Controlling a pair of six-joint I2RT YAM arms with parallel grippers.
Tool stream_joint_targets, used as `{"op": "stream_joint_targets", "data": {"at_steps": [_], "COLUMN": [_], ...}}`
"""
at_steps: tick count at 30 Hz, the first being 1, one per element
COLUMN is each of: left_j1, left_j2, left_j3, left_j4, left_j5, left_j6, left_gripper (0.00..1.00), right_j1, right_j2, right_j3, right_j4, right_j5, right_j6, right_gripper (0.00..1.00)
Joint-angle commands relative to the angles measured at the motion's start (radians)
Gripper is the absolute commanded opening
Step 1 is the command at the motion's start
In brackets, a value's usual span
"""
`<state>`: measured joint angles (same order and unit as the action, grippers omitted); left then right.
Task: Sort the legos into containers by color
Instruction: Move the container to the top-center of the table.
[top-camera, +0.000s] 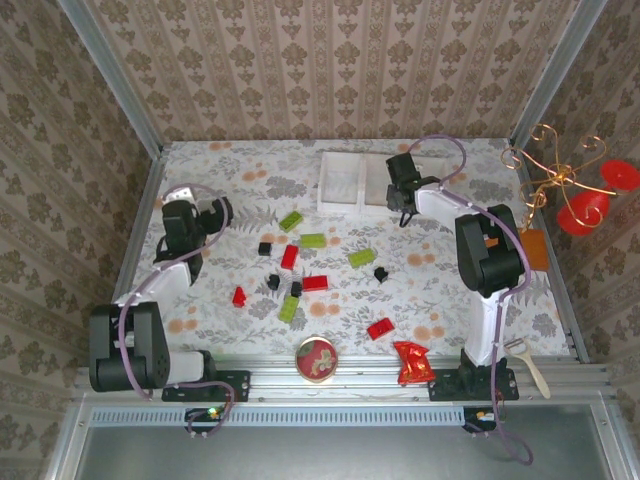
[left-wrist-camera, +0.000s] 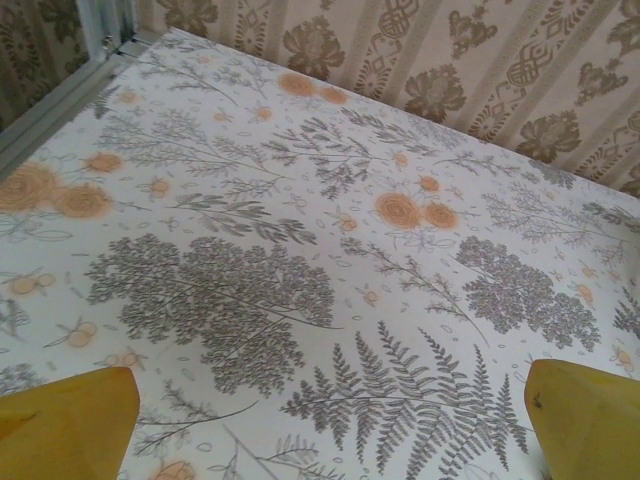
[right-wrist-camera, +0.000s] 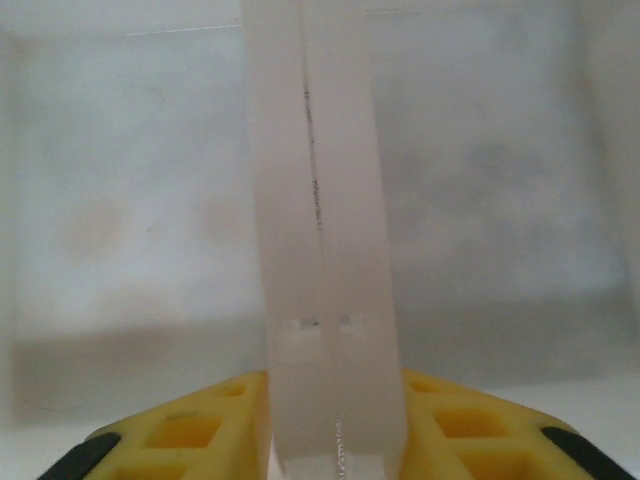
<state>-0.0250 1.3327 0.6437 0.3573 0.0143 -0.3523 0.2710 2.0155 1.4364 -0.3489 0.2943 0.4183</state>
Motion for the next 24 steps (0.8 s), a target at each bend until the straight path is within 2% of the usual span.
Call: {"op": "stream_joint_targets", "data": {"at_steps": [1,8,13,24], "left_j1": [-0.033,-0.1,-0.124,-0.191], "left_j2": [0.033,0.099,0.124,0.131], "left_j3": [0.054,0.124,0.135,0.134], "left_j4": [-0.046,-0.1,-0.104,-0.184], "left_j5": [0.024,0.02,0.05,0.044], "left_j6": [0.02,0.091,0.118,0.213], "left_gripper": [1.0,1.0,1.0,1.0], "right_j1": [0.025,0.06,0.081,0.117], "right_j2": [-0.04,-0.104,-0.137,-0.17], "right_j3": [-0.028,-0.085,-0.117,-0.168], "right_j4": [-0.046,-0.055,-0.063,-0.079], "right_j5": [-0.026,-0.026,-0.041,-0.047], "right_j6": [-0.01,-0.049,-0.057,0.065], "right_gripper": [0.31,0.19,0.18,0.19]}}
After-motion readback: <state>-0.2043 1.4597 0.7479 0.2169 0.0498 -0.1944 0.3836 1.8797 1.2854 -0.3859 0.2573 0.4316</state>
